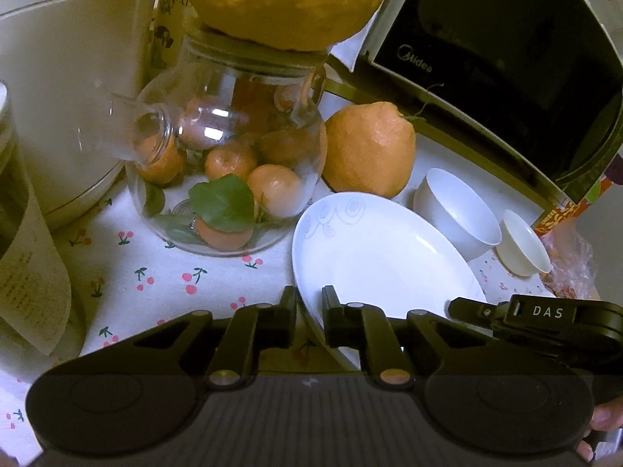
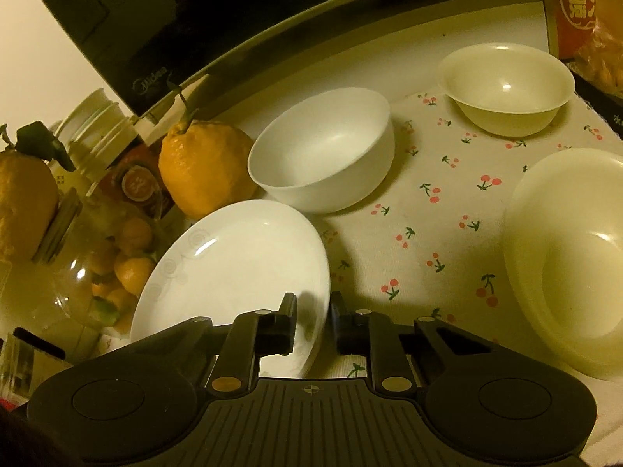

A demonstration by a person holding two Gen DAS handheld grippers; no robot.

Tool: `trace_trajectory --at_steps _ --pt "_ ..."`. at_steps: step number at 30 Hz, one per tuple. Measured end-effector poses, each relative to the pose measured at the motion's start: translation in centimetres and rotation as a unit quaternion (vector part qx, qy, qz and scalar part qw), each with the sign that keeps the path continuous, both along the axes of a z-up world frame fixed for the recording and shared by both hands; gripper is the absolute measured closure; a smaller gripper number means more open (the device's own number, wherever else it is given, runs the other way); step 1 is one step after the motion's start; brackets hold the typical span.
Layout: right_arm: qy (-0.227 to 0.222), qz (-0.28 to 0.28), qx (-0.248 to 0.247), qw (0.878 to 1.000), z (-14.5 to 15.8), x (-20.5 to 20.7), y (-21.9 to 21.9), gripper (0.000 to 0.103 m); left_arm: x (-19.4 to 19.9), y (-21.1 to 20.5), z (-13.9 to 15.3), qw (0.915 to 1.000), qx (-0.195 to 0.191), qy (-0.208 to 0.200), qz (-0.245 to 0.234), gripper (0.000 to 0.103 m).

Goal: Organize plates and bowls
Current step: 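Lift the plain white plate with both grippers toward the stacked blue plates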

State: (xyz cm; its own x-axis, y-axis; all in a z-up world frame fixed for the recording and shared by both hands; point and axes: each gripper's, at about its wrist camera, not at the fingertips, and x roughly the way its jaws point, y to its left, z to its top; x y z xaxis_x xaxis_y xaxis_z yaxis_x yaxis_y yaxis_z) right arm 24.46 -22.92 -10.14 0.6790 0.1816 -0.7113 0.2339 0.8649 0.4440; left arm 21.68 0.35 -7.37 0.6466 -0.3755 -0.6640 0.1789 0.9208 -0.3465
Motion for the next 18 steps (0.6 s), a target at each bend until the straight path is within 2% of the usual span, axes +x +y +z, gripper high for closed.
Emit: trace_trajectory --at_steps 18 --pt "-0.003 0.013 -0.004 1.0 4.0 -3.4 0.8 0.085 -2.2 1.1 3.1 0.9997 -0.023 0.002 -0.006 0.091"
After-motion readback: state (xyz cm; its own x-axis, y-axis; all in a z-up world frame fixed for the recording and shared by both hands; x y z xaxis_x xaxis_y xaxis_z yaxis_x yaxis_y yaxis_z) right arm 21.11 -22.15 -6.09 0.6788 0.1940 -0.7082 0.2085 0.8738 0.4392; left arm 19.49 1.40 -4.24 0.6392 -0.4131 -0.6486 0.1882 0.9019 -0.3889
